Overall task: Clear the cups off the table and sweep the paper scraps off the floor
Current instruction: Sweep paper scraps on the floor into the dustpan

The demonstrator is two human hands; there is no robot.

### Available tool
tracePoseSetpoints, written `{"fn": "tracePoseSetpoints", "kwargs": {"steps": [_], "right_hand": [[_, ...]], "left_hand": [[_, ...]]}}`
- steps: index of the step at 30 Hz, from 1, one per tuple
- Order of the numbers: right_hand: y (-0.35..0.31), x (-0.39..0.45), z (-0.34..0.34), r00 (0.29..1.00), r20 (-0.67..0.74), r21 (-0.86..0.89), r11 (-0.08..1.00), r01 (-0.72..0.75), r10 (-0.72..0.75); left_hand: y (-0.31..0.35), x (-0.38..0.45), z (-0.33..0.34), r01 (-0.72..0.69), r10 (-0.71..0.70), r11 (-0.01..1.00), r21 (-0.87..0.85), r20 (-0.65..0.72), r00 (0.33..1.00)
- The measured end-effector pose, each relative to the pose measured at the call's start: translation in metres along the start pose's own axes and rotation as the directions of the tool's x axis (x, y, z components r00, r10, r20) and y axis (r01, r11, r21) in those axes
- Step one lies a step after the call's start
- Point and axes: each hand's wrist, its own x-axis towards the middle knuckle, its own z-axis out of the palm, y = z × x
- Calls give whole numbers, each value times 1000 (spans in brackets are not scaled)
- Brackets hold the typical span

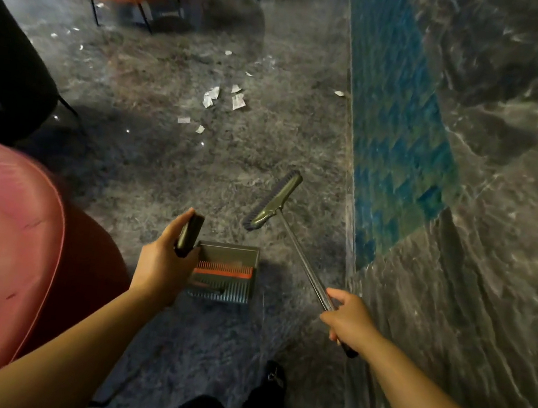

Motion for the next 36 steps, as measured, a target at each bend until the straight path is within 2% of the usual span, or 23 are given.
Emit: {"fn": "tracePoseSetpoints", "kwargs": {"steps": [8, 20, 29, 36], "right_hand": [[-92, 85, -31, 1000, 20, -66, 998, 4, -3], [-252, 217, -37, 998, 18, -52, 997, -53, 54], [-345, 303, -60, 998, 7, -42, 997, -58, 59], [-428, 405, -103, 996, 74, -81, 996, -45, 51]], "left_hand": [[28, 112, 1, 52, -55, 998, -46, -72, 996], [39, 321, -26, 94, -94, 995, -17, 32, 995], [55, 451, -34, 138, -140, 990, 38, 30, 990], [80, 564, -32, 212, -212, 977, 21, -37, 977]]}}
